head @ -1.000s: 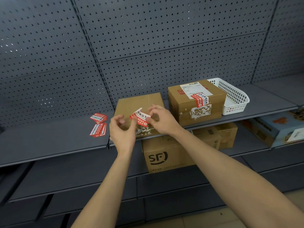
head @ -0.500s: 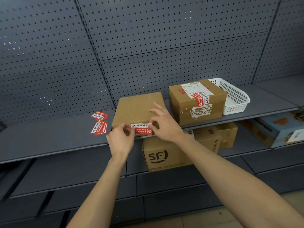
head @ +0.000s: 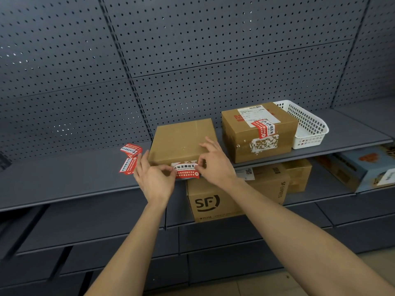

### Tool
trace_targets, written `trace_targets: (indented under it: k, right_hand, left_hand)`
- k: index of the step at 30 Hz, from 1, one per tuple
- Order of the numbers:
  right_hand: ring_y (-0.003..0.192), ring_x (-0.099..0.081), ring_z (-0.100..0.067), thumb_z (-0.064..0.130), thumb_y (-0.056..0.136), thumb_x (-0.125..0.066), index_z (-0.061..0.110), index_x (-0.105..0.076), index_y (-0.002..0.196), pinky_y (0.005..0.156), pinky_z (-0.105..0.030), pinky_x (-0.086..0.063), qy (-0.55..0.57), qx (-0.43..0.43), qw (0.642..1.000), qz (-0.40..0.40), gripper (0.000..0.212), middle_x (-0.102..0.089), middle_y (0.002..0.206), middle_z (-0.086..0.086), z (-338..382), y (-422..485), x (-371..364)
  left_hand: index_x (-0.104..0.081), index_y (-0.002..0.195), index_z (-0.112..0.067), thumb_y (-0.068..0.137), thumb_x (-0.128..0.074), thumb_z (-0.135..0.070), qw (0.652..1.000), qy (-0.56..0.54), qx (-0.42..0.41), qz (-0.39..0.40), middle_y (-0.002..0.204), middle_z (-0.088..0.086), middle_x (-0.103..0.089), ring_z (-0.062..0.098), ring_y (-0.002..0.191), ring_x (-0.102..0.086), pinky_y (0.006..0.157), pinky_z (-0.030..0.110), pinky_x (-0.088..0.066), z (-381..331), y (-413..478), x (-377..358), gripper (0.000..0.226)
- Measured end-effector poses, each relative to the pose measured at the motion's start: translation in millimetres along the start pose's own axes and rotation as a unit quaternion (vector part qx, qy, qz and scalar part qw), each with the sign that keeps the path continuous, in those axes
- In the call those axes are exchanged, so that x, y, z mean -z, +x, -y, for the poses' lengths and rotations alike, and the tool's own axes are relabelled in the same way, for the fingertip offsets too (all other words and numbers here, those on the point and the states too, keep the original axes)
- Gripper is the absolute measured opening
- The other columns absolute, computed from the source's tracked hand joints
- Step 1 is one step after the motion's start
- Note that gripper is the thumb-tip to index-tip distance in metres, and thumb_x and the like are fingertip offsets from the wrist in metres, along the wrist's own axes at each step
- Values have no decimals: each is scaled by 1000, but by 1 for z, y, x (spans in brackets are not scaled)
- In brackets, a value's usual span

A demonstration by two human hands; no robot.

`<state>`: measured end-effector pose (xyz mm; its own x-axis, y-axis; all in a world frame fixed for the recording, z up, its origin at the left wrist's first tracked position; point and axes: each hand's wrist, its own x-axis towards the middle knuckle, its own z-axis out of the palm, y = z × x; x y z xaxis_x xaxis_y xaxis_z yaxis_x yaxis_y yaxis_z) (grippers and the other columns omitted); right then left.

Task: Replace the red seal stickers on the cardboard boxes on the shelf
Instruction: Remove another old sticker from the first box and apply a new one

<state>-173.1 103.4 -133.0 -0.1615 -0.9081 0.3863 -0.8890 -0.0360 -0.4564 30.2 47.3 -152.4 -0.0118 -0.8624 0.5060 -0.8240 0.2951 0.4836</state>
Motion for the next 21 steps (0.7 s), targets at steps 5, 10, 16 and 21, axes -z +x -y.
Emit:
trace_targets:
  k: [5,10,16,21]
  right_hand:
    - [159,-30,-17,34,92,-82,24,-81,89,125,-42,-38,5,-28,1000,0,11,-48,162,1,4,-1,-4]
    - [151,-39,-19,36,90,-84,22,-84,92,125,-40,-35,-3,-45,999,-19,14,-50,158,3,5,0,-12]
    - [145,-45,-19,36,89,-85,22,-86,95,122,-40,-39,2,-63,997,-37,16,-53,154,3,7,3,-17]
    - [141,-47,-18,35,88,-86,22,-86,93,120,-40,-41,7,-76,996,-41,14,-54,151,4,9,6,-18]
  left_hand:
    - [-87,89,-31,81,-93,-38,997,-52,38,47,167,3,-44,29,158,-29,128,56,-25,4,4,-10,11]
    - [-87,86,-32,80,-93,-38,998,-44,38,34,163,0,-48,28,153,-34,124,57,-30,7,6,-13,10]
    - [-85,81,-34,79,-92,-39,999,-30,23,20,159,0,-49,28,151,-35,123,56,-31,11,6,-17,9]
    - [-85,77,-35,79,-91,-41,1000,-19,13,6,153,-1,-51,27,145,-40,120,53,-33,13,8,-18,9]
